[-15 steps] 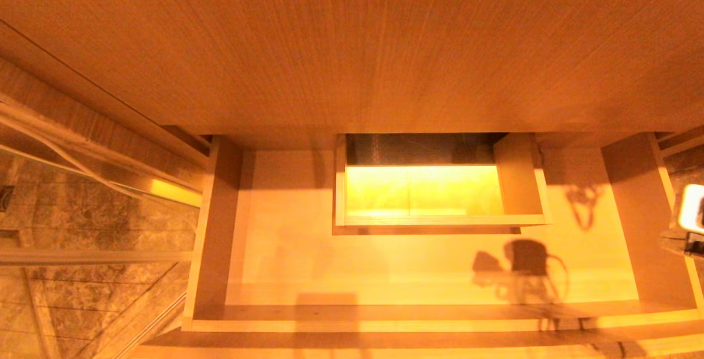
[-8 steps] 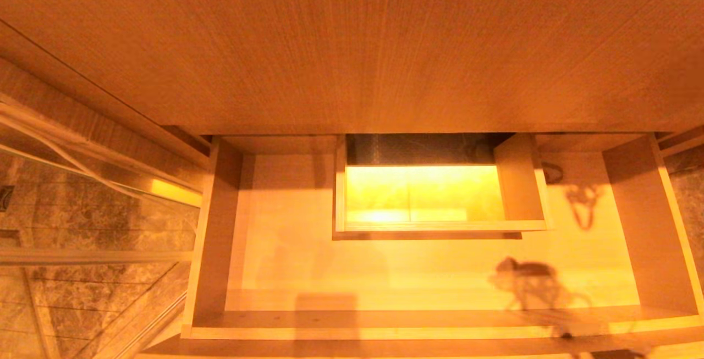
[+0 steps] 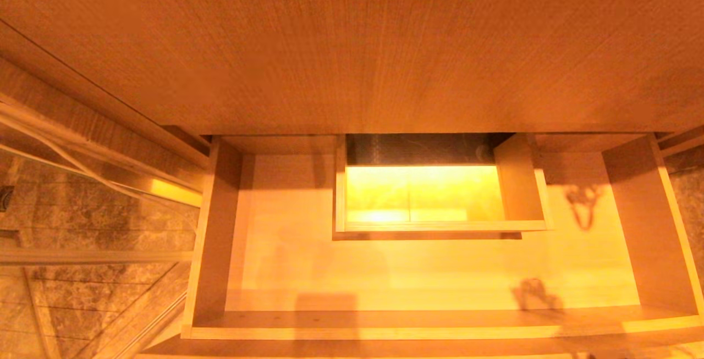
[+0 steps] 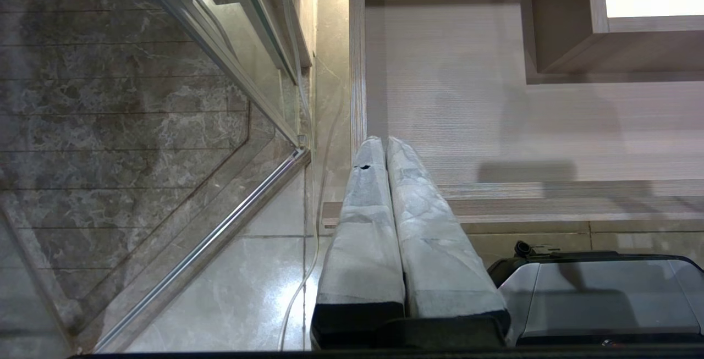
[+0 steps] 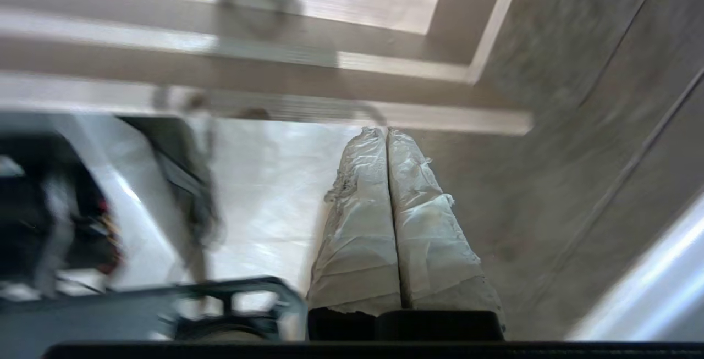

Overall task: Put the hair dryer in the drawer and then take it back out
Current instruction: Pick up the hairdryer

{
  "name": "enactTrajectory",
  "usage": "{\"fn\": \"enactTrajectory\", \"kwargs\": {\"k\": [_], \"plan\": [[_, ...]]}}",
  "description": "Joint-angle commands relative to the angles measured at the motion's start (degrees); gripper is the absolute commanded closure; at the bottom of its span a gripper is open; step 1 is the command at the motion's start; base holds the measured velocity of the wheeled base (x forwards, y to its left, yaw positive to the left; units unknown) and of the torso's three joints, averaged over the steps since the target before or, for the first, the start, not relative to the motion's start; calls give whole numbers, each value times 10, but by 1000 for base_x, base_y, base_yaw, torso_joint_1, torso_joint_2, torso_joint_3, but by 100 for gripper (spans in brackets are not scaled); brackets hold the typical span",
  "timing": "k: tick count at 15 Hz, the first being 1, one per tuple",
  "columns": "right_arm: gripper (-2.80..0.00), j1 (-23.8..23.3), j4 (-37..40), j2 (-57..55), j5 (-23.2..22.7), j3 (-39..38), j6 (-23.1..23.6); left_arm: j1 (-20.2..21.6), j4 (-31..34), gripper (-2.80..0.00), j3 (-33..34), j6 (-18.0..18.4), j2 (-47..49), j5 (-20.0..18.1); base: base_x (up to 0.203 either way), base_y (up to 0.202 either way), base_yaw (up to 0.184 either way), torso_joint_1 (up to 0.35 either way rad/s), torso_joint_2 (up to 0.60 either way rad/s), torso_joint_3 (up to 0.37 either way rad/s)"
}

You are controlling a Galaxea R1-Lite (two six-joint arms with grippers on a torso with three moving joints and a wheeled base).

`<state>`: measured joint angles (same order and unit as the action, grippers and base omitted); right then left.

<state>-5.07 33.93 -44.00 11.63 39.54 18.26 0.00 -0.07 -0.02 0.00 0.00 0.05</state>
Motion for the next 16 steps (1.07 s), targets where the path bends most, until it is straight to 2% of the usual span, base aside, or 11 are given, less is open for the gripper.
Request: {"fn": "enactTrajectory", "kwargs": {"k": [1, 2, 4, 7, 11, 13, 16], "plan": [[0, 0, -6, 27, 2, -24, -41, 0, 0, 0, 0, 0, 0, 0, 0, 0, 0, 0, 0, 0], [0, 1, -11, 30, 6, -23, -69, 0, 0, 0, 0, 0, 0, 0, 0, 0, 0, 0, 0, 0], [0, 1, -29, 45, 12, -38, -87, 0, 0, 0, 0, 0, 0, 0, 0, 0, 0, 0, 0, 0], [0, -5, -86, 73, 9, -69, -84, 0, 0, 0, 0, 0, 0, 0, 0, 0, 0, 0, 0, 0], [0, -5, -103, 107, 19, -73, -82, 0, 0, 0, -1, 0, 0, 0, 0, 0, 0, 0, 0, 0], [0, -5, -110, 110, 59, -74, -74, 0, 0, 0, 0, 0, 0, 0, 0, 0, 0, 0, 0, 0], [0, -4, -137, 110, 65, -85, -73, 0, 0, 0, 0, 0, 0, 0, 0, 0, 0, 0, 0, 0]]}}
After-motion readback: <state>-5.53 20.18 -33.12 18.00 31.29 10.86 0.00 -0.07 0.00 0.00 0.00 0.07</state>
